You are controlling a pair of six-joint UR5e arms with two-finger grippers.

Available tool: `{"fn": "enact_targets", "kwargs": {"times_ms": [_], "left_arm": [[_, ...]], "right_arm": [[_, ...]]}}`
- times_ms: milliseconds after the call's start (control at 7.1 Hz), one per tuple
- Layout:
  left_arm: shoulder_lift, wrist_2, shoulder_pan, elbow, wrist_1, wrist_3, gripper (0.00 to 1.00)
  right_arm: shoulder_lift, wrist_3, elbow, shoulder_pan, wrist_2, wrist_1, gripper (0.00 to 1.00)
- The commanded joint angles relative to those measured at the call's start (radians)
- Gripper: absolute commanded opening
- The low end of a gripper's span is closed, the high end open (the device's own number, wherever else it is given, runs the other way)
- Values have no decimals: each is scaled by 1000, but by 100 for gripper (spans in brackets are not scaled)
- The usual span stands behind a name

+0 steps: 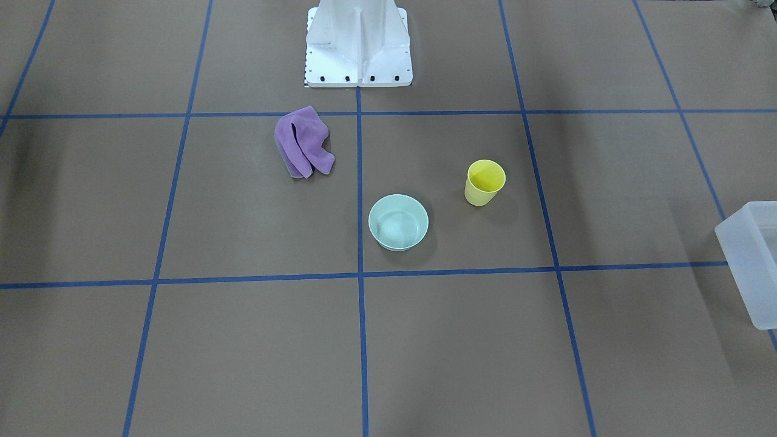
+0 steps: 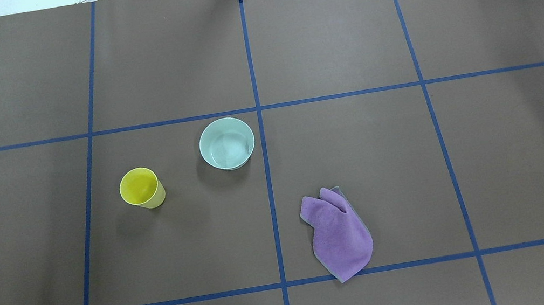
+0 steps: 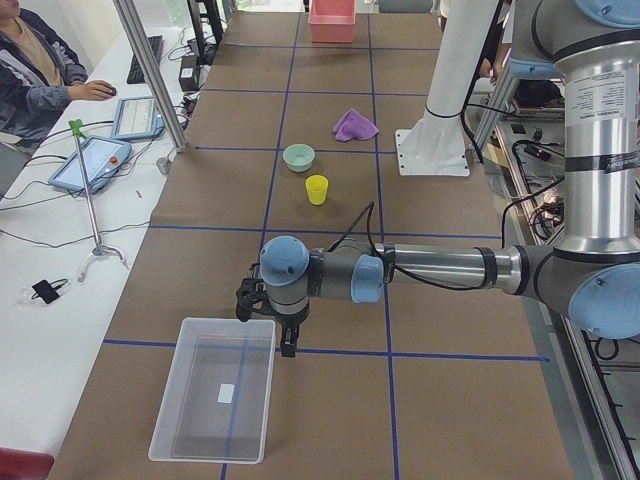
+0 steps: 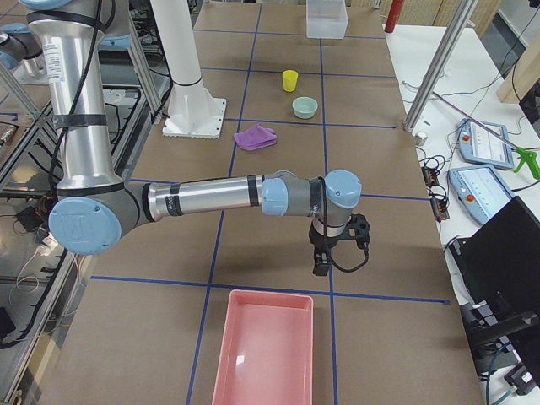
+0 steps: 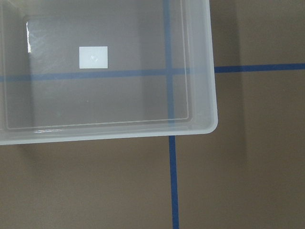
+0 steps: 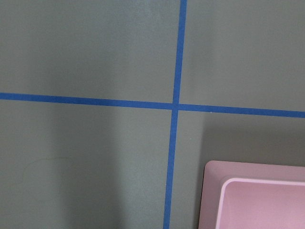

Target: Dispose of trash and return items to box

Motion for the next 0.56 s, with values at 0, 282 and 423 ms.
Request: {"fn": "enact_targets", "kwargs": {"times_ms": [0, 282, 423], "left_arm": [[5, -4, 0, -22, -7, 1, 99], [7, -5, 1, -19, -10, 3, 99], [1, -5, 6, -22, -15, 4, 99]], "right_arm": [[0, -26, 15, 10, -4, -30, 100], [-11, -26, 17, 10, 5, -25, 100], [-17, -25, 17, 10, 10, -16, 100]]}}
